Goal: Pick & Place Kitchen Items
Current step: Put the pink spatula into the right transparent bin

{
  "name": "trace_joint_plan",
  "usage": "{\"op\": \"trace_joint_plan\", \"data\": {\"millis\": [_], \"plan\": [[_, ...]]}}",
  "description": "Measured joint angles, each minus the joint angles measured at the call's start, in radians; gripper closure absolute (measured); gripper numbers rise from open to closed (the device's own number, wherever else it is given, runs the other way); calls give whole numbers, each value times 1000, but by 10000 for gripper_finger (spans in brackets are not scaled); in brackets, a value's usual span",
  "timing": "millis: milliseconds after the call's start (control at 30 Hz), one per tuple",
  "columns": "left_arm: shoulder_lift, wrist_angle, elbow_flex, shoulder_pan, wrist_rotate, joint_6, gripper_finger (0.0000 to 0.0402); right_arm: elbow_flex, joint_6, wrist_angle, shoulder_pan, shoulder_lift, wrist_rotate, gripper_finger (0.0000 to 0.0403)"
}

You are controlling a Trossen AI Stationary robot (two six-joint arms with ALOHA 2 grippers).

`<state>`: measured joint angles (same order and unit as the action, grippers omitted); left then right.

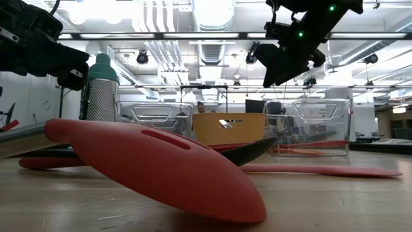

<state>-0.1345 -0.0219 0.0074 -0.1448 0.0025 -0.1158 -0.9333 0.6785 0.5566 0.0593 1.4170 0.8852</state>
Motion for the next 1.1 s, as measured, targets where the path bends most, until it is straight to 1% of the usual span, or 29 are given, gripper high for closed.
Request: {"op": "trace_joint_plan", "data": {"millis": [167, 300, 367, 467, 533, 667, 767, 900, 1033, 1100], "plan": [[0, 0, 0, 0, 0, 0, 390, 0, -1, -9, 12, 0, -1, 173], [0, 0, 0, 0, 0, 0, 390, -2, -38, -42, 56, 0, -23, 158], [0, 0, 0, 0, 0, 0, 390, -2, -85, -93, 88, 0, -85, 152], [0, 0, 0, 0, 0, 0, 390, 1, -195, -195, 147, 6, -240, 147], [0, 0, 0, 0, 0, 0, 390, 2, -239, -228, 195, 20, -321, 148], [0, 0, 0, 0, 0, 0, 390, 2, -292, -258, 302, 73, -425, 161], [0, 0, 0, 0, 0, 0, 390, -3, -256, -256, 381, 129, -456, 172], [0, 0, 0, 0, 0, 0, 390, -28, -160, -230, 460, 184, -479, 178], [0, 0, 0, 0, 0, 0, 390, -56, -40, -144, 511, 225, -510, 173], [0, 0, 0, 0, 0, 0, 390, -57, 1, -128, 528, 244, -525, 167]]}}
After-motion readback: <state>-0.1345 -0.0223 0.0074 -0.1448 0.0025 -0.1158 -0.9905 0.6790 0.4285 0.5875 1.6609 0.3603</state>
